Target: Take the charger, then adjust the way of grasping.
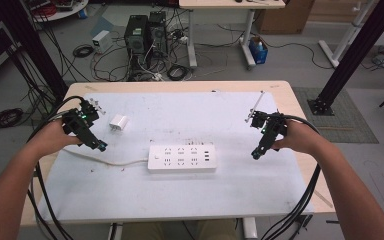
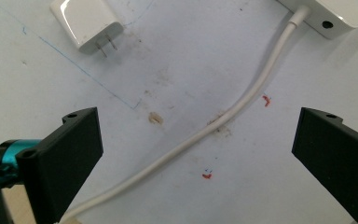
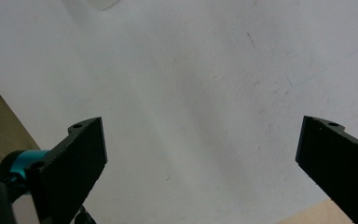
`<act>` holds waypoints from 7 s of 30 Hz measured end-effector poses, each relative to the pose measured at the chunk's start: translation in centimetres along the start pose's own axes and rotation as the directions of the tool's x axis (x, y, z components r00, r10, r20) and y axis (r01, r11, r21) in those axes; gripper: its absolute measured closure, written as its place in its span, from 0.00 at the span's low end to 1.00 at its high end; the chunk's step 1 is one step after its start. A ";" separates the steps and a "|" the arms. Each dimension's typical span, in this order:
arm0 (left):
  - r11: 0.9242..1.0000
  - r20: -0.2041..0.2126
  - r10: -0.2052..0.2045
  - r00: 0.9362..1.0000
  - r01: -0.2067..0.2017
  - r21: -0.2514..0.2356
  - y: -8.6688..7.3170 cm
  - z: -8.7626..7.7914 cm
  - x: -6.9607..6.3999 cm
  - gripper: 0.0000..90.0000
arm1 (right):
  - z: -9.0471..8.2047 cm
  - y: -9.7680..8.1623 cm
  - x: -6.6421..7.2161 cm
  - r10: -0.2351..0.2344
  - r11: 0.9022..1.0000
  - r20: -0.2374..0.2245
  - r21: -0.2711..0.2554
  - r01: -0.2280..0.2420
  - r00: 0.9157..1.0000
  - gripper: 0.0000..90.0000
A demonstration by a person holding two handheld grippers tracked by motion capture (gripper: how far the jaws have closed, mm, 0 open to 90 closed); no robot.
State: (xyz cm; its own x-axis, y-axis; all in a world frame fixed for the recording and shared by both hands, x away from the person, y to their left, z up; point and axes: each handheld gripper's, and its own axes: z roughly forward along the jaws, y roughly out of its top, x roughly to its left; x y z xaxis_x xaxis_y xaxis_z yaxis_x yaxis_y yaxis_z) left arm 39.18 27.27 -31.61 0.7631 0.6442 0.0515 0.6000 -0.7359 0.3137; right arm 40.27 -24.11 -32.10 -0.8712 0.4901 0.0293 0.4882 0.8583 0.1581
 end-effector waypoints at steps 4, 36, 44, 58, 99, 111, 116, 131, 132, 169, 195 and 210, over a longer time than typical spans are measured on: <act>1.000 -0.005 -0.010 1.000 0.010 0.000 0.0 0.0 0.4 0.02 | 0.1 0.1 -0.3 -0.002 1.000 -0.010 -0.007 0.002 1.000 0.01; 0.908 -0.067 -0.412 0.908 0.404 -0.108 3.2 4.1 3.8 0.02 | 1.0 1.0 -0.3 -0.002 1.000 0.009 -0.011 0.002 1.000 0.01; 0.894 -0.054 -0.432 0.900 0.419 -0.162 4.2 6.9 5.5 0.02 | 0.9 0.9 -0.4 0.010 1.000 0.007 -0.025 -0.010 1.000 0.01; 0.871 -0.069 -0.481 0.874 0.468 -0.147 4.8 11.1 7.3 0.02 | 0.5 0.4 -0.5 0.019 0.999 0.009 -0.044 -0.018 1.000 0.01; 0.909 -0.115 -0.403 0.908 0.382 -0.168 4.7 11.7 7.3 0.47 | 0.5 0.2 -1.0 0.030 0.998 0.009 -0.051 -0.030 0.999 0.01; 0.919 -0.071 -0.333 0.940 0.306 -0.249 4.3 6.9 5.2 0.47 | 0.3 0.3 -0.7 0.028 0.998 0.020 -0.052 -0.027 0.999 0.01; 0.930 -0.071 -0.294 0.953 0.268 -0.252 4.0 5.3 4.1 0.47 | 0.3 0.3 -0.5 0.029 0.998 0.021 -0.047 -0.028 0.999 0.01; 0.955 -0.035 -0.134 0.990 0.120 -0.273 2.2 -0.4 -1.0 0.47 | -0.1 -0.1 0.8 0.014 0.998 0.033 -0.064 -0.012 0.999 0.01; 0.955 -0.035 -0.134 0.990 0.120 -0.273 2.2 -0.4 -1.0 0.47 | -0.1 -0.1 0.8 0.014 0.998 0.033 -0.064 -0.012 0.999 0.01; 0.897 0.060 0.291 0.955 -0.251 -0.364 6.3 -2.5 -8.1 0.47 | -0.6 -0.4 2.0 0.158 0.965 0.026 -0.214 -0.149 0.987 0.02; 0.794 0.115 0.510 0.852 -0.415 -0.445 12.1 0.3 -14.0 0.47 | -0.9 1.5 5.0 0.252 0.826 -0.316 -0.423 -0.374 0.915 0.02; 0.749 0.105 0.542 0.834 -0.422 -0.511 13.0 1.6 -14.8 0.47 | 0.4 3.1 5.3 0.277 0.720 -0.577 -0.405 -0.564 0.768 0.02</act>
State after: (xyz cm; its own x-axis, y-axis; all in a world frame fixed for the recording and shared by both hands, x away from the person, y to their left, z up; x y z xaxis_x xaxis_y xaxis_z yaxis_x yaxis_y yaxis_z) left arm 36.07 7.87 -29.78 0.9867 0.1164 0.1130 0.0046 -0.7164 0.6976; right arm 37.20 -18.75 -31.88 -0.5645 0.5262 0.6359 0.8212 0.2800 0.4973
